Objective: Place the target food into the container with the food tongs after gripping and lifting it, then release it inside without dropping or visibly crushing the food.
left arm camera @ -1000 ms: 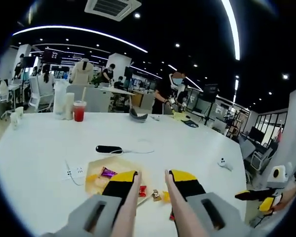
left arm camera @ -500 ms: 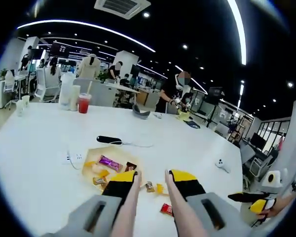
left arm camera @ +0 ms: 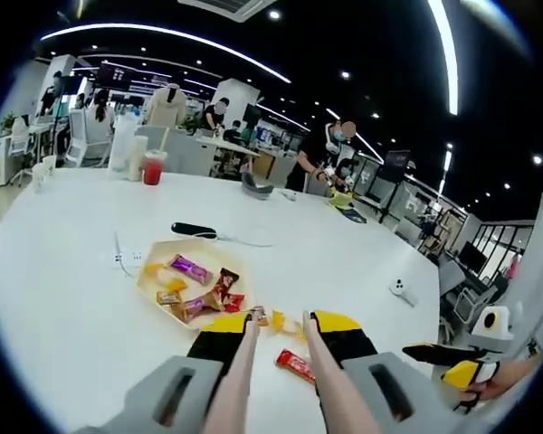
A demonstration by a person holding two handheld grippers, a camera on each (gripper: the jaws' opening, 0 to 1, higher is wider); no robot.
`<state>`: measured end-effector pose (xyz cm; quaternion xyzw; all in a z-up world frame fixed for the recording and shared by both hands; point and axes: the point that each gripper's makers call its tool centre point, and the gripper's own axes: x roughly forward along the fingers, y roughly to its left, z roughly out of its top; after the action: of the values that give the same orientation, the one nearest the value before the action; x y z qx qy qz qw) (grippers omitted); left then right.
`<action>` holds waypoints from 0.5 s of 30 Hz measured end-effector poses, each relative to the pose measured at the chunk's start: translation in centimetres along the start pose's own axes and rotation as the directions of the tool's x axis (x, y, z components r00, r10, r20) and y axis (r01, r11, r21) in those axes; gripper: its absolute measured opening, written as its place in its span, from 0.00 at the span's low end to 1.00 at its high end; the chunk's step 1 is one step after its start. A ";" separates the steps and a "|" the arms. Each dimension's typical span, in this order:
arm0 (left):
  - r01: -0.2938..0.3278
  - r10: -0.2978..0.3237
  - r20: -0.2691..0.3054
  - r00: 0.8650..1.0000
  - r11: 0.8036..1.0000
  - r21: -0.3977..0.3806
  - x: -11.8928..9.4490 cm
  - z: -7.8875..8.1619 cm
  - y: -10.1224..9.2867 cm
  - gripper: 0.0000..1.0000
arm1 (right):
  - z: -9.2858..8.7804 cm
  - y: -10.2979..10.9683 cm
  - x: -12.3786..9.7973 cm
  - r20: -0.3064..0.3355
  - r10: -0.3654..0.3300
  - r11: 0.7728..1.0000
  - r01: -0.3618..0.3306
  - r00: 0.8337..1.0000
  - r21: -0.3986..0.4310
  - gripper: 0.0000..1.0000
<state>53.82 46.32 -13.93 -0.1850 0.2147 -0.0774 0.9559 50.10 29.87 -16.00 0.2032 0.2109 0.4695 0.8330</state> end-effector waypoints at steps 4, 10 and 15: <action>-0.006 0.006 -0.009 1.000 1.000 -0.004 -0.4 -1.3 -0.6 0.24 | -1.1 0.9 -0.1 -0.025 0.024 1.000 -0.025 0.999 -0.005 0.63; -0.009 0.009 -0.010 1.000 0.999 -0.042 -0.1 -2.0 -1.2 0.24 | -0.3 0.4 -0.8 -0.002 0.006 1.000 -0.006 1.000 -0.006 0.63; 0.012 -0.011 -0.026 1.000 0.999 0.040 0.9 -2.9 -2.3 0.24 | -0.4 0.4 -1.3 -0.003 -0.003 1.000 0.003 1.000 -0.017 0.63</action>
<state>53.16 43.06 -15.76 -0.1660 0.2241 -0.0895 0.9562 49.00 28.99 -15.97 0.1952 0.2086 0.4702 0.8351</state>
